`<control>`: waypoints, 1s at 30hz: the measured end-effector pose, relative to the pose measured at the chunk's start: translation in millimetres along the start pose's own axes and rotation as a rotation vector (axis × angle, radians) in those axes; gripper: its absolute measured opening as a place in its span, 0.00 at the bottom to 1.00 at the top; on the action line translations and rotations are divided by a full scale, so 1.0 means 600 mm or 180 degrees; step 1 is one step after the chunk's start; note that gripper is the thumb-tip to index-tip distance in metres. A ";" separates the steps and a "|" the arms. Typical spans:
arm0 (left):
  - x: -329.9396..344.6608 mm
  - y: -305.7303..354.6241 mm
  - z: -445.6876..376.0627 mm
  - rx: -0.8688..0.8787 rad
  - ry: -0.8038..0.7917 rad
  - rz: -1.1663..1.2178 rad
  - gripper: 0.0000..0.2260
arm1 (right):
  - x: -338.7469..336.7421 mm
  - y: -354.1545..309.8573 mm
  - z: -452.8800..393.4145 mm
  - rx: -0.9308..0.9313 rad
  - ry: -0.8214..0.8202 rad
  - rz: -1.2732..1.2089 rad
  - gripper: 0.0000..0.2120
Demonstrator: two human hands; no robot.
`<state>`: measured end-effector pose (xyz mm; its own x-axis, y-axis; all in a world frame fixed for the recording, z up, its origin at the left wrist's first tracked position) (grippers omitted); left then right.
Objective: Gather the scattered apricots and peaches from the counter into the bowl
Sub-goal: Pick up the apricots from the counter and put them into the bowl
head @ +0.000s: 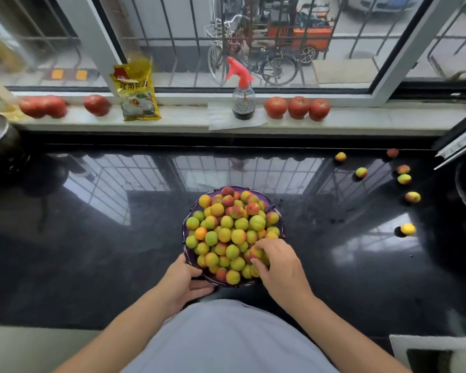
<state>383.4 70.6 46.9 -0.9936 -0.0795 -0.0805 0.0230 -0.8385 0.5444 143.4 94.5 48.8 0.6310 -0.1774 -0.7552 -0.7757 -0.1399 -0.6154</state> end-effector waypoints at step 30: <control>0.054 0.036 0.011 0.0151 0.0285 -0.0310 0.23 | -0.139 0.373 -0.245 0.2383 0.0099 0.0811 0.26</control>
<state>350.7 53.3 61.7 -0.9770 -0.0484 -0.2079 -0.0806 -0.8184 0.5690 -83.2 -65.4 7.5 0.4252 -0.1445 -0.8935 -0.6808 0.5994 -0.4209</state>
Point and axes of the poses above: each hand's wrist, its own z-axis away from the middle knuckle, its own x-axis out of the palm, y = z × x, the point moved 1 cm from there along -z, towards the middle knuckle, and after that the axes turned 7 degrees about y, right-handed, at the moved point
